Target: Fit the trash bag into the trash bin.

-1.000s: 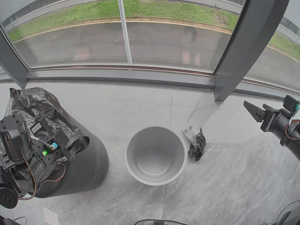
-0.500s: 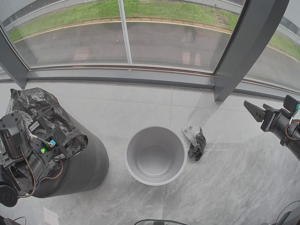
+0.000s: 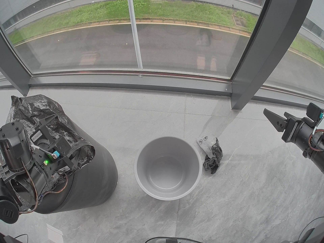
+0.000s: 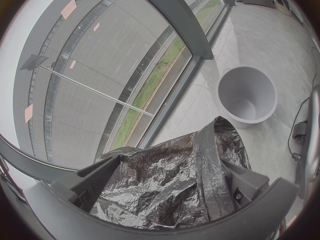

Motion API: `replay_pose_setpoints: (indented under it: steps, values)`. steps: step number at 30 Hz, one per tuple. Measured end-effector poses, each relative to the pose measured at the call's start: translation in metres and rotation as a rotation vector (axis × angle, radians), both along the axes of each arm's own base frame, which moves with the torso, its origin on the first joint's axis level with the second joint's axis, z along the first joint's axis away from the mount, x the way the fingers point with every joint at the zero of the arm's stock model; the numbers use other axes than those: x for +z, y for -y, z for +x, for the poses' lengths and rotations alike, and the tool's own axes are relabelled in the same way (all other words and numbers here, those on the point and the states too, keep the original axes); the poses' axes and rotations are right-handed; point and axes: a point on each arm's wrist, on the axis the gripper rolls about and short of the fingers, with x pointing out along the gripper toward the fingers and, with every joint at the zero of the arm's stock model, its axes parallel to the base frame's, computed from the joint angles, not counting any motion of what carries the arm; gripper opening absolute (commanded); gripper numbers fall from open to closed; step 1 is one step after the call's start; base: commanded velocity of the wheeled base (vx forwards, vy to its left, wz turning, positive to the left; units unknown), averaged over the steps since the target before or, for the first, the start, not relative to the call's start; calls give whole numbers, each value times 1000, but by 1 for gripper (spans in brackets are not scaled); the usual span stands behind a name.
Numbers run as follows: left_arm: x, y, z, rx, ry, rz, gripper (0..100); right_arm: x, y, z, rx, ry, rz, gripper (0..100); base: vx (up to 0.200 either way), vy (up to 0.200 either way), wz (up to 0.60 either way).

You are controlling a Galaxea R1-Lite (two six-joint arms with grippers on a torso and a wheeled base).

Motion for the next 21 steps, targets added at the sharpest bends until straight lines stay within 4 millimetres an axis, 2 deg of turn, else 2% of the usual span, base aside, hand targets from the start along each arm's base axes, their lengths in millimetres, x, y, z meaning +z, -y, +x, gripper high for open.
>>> replay_pose_setpoints:
  steps: [15, 21]
  values:
    - [-3, 0, -2, 0, -11, -6, 0, 0, 0, 0, 1, 1, 1, 100, 0, 0, 0]
    - [1, 1, -2, 3, 17, -96, 0, 0, 0, 0, 0, 2, 1, 100, 0, 0, 0]
